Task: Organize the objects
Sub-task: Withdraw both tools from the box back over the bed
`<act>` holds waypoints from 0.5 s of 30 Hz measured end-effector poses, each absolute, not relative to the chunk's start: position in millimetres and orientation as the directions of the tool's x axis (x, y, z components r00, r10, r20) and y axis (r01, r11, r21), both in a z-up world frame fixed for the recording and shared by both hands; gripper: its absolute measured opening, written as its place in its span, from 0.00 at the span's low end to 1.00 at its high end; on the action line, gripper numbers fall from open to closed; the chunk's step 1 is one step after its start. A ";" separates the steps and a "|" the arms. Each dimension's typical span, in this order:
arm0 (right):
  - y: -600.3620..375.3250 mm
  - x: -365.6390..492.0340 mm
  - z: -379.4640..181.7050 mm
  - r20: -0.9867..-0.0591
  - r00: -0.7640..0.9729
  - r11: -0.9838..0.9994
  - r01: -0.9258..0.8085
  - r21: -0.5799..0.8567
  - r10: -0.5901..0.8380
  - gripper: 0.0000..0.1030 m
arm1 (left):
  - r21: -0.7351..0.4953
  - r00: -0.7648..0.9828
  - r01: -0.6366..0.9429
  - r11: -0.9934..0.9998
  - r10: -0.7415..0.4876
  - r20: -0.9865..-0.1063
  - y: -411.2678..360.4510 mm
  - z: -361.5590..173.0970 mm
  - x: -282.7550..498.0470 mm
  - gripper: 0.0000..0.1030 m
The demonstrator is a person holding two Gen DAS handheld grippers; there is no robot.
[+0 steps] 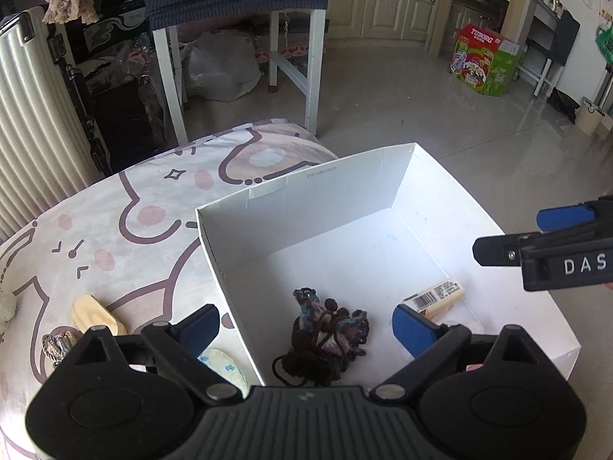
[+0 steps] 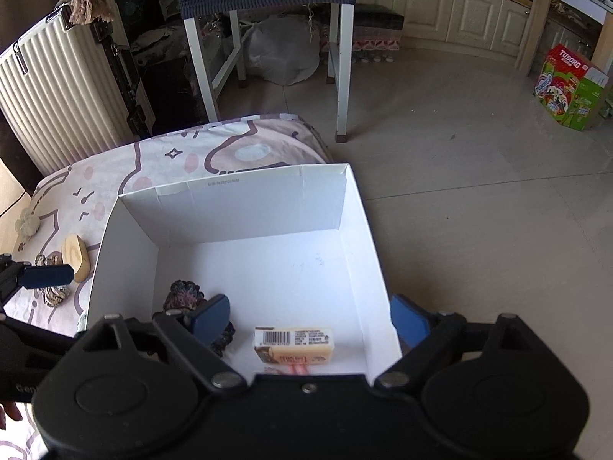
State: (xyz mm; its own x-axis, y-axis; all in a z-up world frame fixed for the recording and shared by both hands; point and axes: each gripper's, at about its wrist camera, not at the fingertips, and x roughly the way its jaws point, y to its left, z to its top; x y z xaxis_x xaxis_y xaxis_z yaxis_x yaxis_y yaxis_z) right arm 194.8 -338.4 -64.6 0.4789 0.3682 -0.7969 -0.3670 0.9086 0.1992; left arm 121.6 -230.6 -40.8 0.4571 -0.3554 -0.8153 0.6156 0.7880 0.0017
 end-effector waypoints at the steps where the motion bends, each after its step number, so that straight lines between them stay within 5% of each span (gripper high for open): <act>1: -339.2 192.4 -63.7 -0.795 0.483 0.909 -0.368 0.197 0.368 0.89 | -0.009 0.459 0.608 0.794 -0.361 -0.812 -227.3 -38.2 120.8 0.95; 15: -354.1 160.0 -52.1 -0.751 0.548 0.916 -0.350 0.195 0.368 1.00 | -0.041 0.517 0.550 0.834 -0.378 -0.768 -198.0 -16.2 109.0 1.00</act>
